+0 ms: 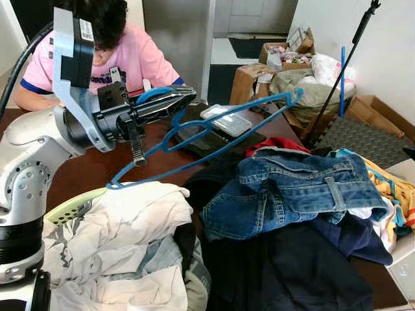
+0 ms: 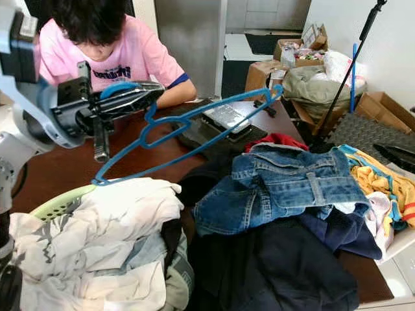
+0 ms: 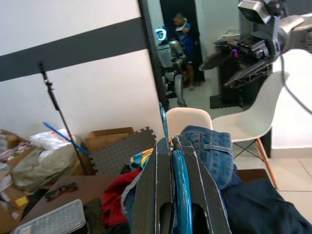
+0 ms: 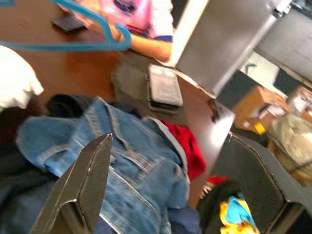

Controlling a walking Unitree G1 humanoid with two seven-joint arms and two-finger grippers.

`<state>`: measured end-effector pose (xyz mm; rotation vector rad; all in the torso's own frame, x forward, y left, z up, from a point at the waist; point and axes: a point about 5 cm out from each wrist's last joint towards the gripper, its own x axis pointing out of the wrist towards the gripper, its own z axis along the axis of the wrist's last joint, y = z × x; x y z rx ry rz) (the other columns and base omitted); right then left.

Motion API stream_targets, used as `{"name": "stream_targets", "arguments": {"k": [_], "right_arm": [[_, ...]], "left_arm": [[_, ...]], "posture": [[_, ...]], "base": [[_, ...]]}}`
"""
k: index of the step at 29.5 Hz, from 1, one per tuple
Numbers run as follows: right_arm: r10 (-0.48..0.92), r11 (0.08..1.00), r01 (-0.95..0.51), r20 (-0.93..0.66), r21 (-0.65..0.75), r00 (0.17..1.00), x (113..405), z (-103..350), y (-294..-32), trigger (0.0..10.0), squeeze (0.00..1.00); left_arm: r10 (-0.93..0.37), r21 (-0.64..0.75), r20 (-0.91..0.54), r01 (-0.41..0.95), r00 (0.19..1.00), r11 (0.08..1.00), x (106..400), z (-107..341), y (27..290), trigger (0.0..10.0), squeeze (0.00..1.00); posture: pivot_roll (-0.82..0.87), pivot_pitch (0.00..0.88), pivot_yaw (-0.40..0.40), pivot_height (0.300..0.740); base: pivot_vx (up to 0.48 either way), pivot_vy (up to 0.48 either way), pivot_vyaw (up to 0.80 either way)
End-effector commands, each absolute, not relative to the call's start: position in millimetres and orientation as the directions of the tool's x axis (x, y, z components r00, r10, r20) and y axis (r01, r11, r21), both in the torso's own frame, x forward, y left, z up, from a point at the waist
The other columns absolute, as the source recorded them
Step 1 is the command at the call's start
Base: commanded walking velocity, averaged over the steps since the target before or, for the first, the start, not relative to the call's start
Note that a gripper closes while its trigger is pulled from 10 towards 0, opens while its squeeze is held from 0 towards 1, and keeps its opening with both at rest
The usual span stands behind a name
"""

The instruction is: Hang hanger

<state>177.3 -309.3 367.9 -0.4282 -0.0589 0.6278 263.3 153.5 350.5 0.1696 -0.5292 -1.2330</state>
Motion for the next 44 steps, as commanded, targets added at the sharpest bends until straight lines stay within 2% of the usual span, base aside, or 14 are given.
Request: {"name": "stream_targets", "arguments": {"k": [1, 2, 3, 4, 5, 6, 8, 9, 14, 16, 17, 19, 26, 44], "right_arm": [[0.627, 0.696, -0.581, -0.038, -0.421, 0.778, 172, 374, -303, 10.0, 1.0], [0.703, 0.65, -0.629, 0.024, -0.426, 0.711, 178, 376, -287, 10.0, 1.0], [0.703, 0.65, -0.629, 0.024, -0.426, 0.711, 178, 376, -287, 10.0, 1.0], [0.752, 0.601, -0.664, 0.035, -0.445, 0.658, 191, 372, -266, 10.0, 0.63], [0.752, 0.601, -0.664, 0.035, -0.445, 0.658, 191, 372, -266, 10.0, 0.63], [0.786, 0.564, -0.688, 0.04, -0.456, 0.617, 199, 368, -250, 10.0, 0.1], [0.811, 0.528, -0.707, 0.035, -0.47, 0.583, 205, 365, -236, 10.0, 0.1], [0.843, 0.483, -0.734, 0.029, -0.477, 0.536, 208, 365, -224, 10.0, 0.0], [0.878, 0.424, -0.765, 0.016, -0.485, 0.477, 208, 366, -213, 10.0, 0.0], [0.93, 0.275, -0.819, -0.077, -0.504, 0.36, 212, 362, -186, 10.0, 0.0], [0.93, 0.275, -0.819, -0.077, -0.504, 0.36, 212, 362, -186, 10.0, 0.0], [0.937, 0.179, -0.847, -0.177, -0.5, 0.303, 216, 354, -170, 10.0, 0.0], [0.927, 0.061, -0.899, -0.309, -0.434, 0.212, 213, 341, -157, 10.0, 0.0], [0.836, 0.174, -0.908, -0.431, -0.382, 0.341, 244, 317, -132, 10.0, 0.0]], "left_arm": [[-0.945, 0.43, 0.261, 0.853, 0.198, 0.297, 258, 356, 153, 10.0, 0.0], [-0.956, 0.432, 0.246, 0.865, 0.159, 0.255, 256, 356, 149, 10.0, 0.0], [-0.956, 0.432, 0.246, 0.865, 0.159, 0.255, 256, 356, 149, 10.0, 0.0], [-0.971, 0.433, 0.216, 0.881, 0.105, 0.191, 254, 354, 143, 10.0, 0.0], [-0.971, 0.433, 0.216, 0.881, 0.105, 0.191, 254, 354, 143, 10.0, 0.0], [-0.979, 0.435, 0.191, 0.889, 0.065, 0.144, 252, 351, 138, 10.0, 0.0], [-0.986, 0.434, 0.164, 0.895, 0.031, 0.101, 250, 349, 134, 10.0, 0.0], [-0.992, 0.436, 0.13, 0.898, 0.002, 0.059, 249, 346, 129, 10.0, 0.0], [-0.995, 0.439, 0.097, 0.898, -0.024, 0.022, 249, 343, 126, 10.0, 0.0], [-0.996, 0.455, 0.04, 0.889, -0.073, -0.047, 249, 337, 116, 10.0, 0.0], [-0.996, 0.455, 0.04, 0.889, -0.073, -0.047, 249, 337, 116, 10.0, 0.0], [-0.996, 0.48, 0.004, 0.874, -0.086, -0.073, 251, 334, 110, 10.0, 0.0], [-0.996, 0.498, -0.016, 0.863, -0.088, -0.084, 254, 333, 108, 10.0, 0.0], [-0.992, 0.532, 0.008, 0.84, -0.129, -0.105, 254, 339, 94, 10.0, 0.0]], "posture": [[0.0, 0.077, -0.029, 0.74], [0.0, 0.077, -0.027, 0.74], [0.0, 0.077, -0.027, 0.74], [0.01, 0.075, -0.024, 0.74], [0.01, 0.075, -0.024, 0.74], [0.01, 0.074, -0.023, 0.74], [0.02, 0.073, -0.022, 0.74], [0.02, 0.073, -0.021, 0.74], [0.02, 0.07, -0.019, 0.74], [0.01, 0.066, -0.014, 0.74], [0.01, 0.066, -0.014, 0.74], [0.01, 0.063, -0.012, 0.74], [0.0, 0.063, -0.011, 0.74], [-0.01, 0.064, -0.009, 0.74]], "base": [[0.0, 0.0, 0.0], [0.0, 0.0, 0.0], [0.0, 0.0, 0.0], [0.0, 0.0, 0.0], [0.0, 0.0, 0.0], [0.0, 0.0, 0.0], [0.0, 0.0, 0.0], [0.0, 0.0, 0.0], [0.0, 0.0, 0.0], [0.0, 0.0, 0.0], [0.0, 0.0, 0.0], [0.0, 0.0, 0.0], [0.0, 0.0, 0.0], [0.0, 0.0, 0.0]]}}
